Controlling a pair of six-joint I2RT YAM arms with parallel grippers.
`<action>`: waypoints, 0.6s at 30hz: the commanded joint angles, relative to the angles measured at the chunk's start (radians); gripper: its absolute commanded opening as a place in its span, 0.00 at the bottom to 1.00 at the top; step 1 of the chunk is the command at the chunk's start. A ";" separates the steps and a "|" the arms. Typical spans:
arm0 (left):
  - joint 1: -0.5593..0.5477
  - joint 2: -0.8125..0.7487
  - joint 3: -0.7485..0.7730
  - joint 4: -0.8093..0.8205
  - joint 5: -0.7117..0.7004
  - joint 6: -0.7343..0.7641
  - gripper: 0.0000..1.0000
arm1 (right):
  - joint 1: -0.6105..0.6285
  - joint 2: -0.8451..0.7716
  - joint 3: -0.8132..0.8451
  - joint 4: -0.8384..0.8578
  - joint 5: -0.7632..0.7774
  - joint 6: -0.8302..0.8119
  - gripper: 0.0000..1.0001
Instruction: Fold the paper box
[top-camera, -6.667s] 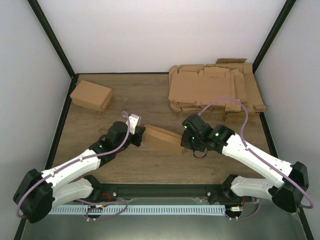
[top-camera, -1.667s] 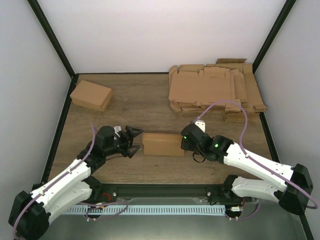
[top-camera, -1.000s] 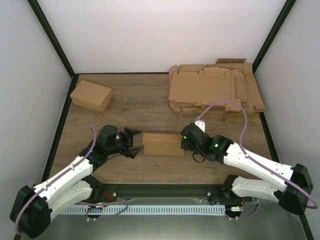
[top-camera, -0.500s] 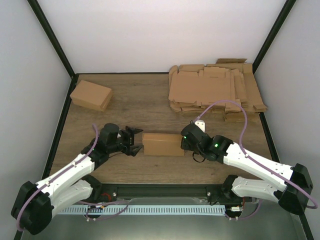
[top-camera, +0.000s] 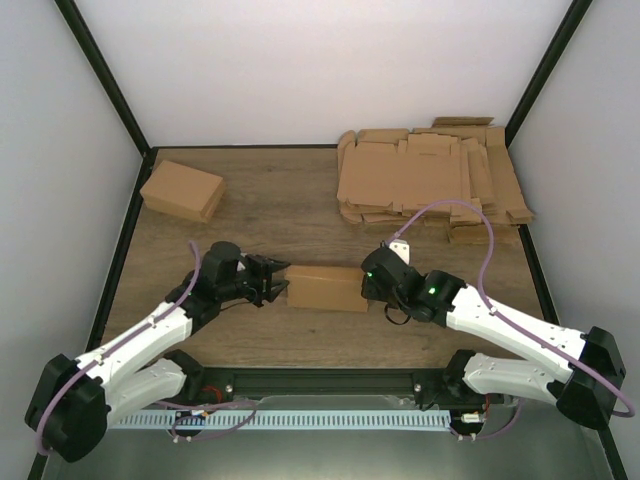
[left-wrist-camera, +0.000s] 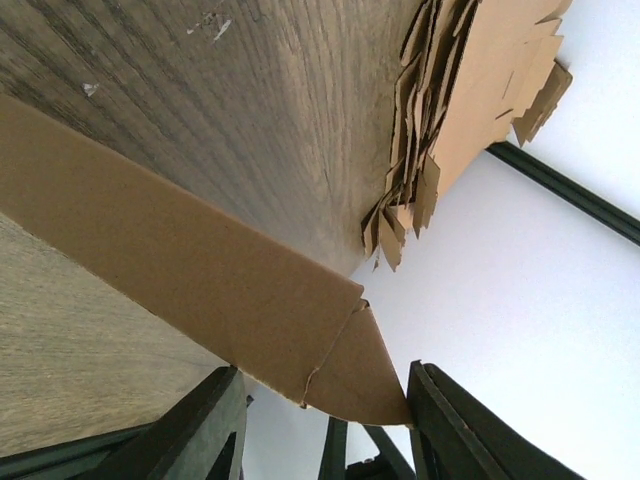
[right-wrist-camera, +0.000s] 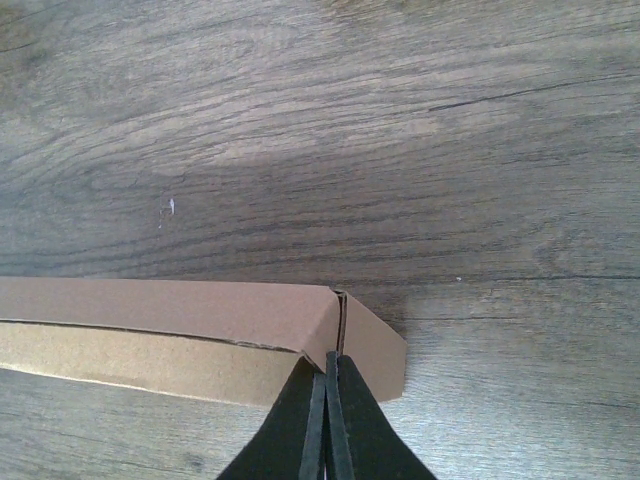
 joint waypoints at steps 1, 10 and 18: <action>-0.003 -0.004 0.017 -0.036 -0.009 0.025 0.43 | 0.016 0.061 -0.063 -0.163 -0.094 -0.005 0.01; -0.003 0.013 0.012 -0.069 -0.023 0.054 0.36 | 0.016 0.054 -0.046 -0.180 -0.093 -0.018 0.16; -0.003 0.004 0.015 -0.095 -0.036 0.061 0.35 | 0.016 -0.056 0.028 -0.220 -0.091 -0.074 0.37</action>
